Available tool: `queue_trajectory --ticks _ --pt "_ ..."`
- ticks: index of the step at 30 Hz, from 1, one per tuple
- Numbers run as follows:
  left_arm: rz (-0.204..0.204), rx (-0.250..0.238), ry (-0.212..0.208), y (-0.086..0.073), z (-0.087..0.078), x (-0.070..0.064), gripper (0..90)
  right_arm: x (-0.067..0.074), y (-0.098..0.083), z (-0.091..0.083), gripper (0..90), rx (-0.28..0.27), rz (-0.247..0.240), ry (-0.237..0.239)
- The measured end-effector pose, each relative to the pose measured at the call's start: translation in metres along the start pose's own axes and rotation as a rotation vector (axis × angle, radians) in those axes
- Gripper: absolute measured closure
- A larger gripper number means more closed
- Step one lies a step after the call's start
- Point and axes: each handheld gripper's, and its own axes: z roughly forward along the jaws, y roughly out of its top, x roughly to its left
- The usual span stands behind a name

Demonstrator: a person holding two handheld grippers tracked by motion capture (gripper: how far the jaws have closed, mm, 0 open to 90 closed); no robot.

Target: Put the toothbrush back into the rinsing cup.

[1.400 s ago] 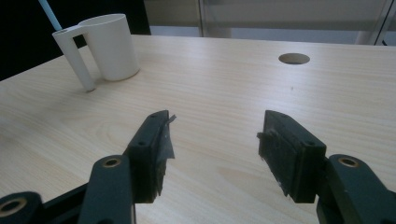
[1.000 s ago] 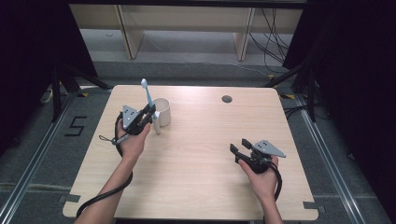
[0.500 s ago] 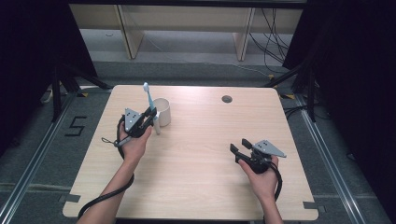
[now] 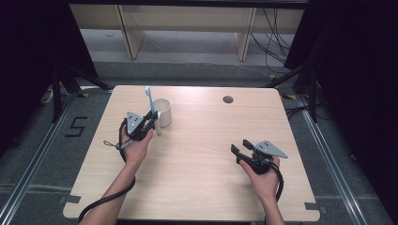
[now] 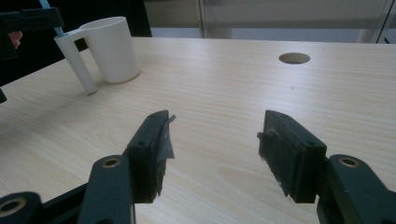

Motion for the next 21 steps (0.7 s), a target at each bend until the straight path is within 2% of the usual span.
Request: queue_trajectory --ticks 1,3,5,6,7,8,13,15,16,17,21 --pt "-0.001 0.000 0.001 -0.0005 0.0001 -0.0001 78.6 -0.0001 0.0001 0.0007 43.0 0.001 -0.003 -0.012" --pt "0.002 0.005 0.003 -0.0019 0.0005 -0.0005 78.5 0.0002 0.0001 0.0005 43.0 -0.001 0.000 -0.006" --pt "0.003 0.002 0.007 -0.0034 0.0010 -0.0010 78.5 0.0025 0.0004 -0.0011 43.0 0.014 0.027 0.003" --pt "0.005 0.007 0.006 -0.0040 0.0009 -0.0010 78.5 -0.0001 0.0001 0.0006 43.0 -0.002 0.001 0.012" --pt "-0.002 0.015 0.013 -0.0050 0.0004 -0.0017 78.5 0.0008 0.0000 0.0004 43.0 0.003 0.013 0.017" --pt "0.000 0.015 0.017 -0.0059 0.0005 -0.0016 78.5 -0.0002 0.0002 0.0013 43.0 -0.002 -0.007 0.023" --pt "0.000 0.016 0.017 -0.0089 0.0005 -0.0021 78.4 -0.0008 0.0009 0.0003 42.9 0.003 -0.023 0.010" --pt "0.004 0.021 0.019 -0.0086 0.0000 -0.0027 78.2 -0.0008 0.0008 -0.0001 42.9 0.007 -0.019 0.006" --pt "0.007 0.023 0.020 -0.0083 -0.0001 -0.0028 77.6 -0.0001 0.0000 0.0014 42.8 0.001 -0.004 0.019" --pt "0.007 0.022 0.018 -0.0081 0.0000 -0.0028 75.2 -0.0014 0.0001 0.0012 42.8 -0.005 -0.025 0.007" --pt "-0.007 0.039 0.015 -0.0076 -0.0008 -0.0037 53.1 -0.0007 -0.0002 0.0019 42.6 0.013 -0.020 -0.002"
